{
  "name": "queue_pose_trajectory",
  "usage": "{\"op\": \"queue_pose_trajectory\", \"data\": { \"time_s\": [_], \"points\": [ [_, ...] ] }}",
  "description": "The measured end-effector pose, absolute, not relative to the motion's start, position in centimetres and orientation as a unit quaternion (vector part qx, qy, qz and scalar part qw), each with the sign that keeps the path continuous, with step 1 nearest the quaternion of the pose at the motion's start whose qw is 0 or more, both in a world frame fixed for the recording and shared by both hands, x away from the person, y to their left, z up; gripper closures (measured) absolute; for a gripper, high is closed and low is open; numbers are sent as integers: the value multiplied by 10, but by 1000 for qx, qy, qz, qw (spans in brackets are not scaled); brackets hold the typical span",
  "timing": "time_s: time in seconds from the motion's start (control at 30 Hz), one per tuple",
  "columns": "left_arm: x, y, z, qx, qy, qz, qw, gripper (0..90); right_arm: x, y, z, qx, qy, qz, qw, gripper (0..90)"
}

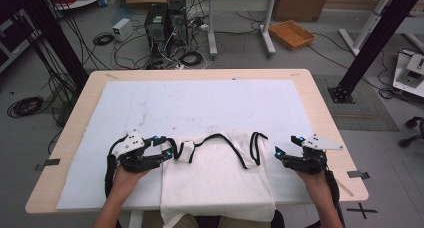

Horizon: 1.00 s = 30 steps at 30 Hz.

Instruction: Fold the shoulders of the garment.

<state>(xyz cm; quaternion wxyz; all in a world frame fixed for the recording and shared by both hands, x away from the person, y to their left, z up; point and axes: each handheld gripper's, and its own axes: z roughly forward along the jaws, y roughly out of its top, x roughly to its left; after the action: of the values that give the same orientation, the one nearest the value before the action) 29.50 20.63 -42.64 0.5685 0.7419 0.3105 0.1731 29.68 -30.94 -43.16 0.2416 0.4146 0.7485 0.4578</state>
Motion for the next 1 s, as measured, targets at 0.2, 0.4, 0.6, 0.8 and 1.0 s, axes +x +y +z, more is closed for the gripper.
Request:
{"op": "queue_pose_trajectory", "data": {
  "time_s": [0.2, 0.4, 0.6, 0.8, 1.0],
  "points": [
    [290, 196, -428, 756, 291, 160, 564, 409, 295, -305, -431, 406, 753, 459, 240, 245],
    [281, 176, -429, 792, 251, 150, 536, 380, 290, -294, -430, 384, 770, 456, 229, 281],
    [276, 165, -438, 820, 233, 114, 511, 349, 285, -274, -428, 307, 815, 457, 182, 465],
    [275, 156, -445, 858, 209, 100, 458, 511, 278, -235, -435, 224, 867, 411, 168, 551],
    [276, 154, -447, 870, 228, 109, 423, 818, 284, -223, -439, 215, 885, 355, 211, 836]
  ]
}}
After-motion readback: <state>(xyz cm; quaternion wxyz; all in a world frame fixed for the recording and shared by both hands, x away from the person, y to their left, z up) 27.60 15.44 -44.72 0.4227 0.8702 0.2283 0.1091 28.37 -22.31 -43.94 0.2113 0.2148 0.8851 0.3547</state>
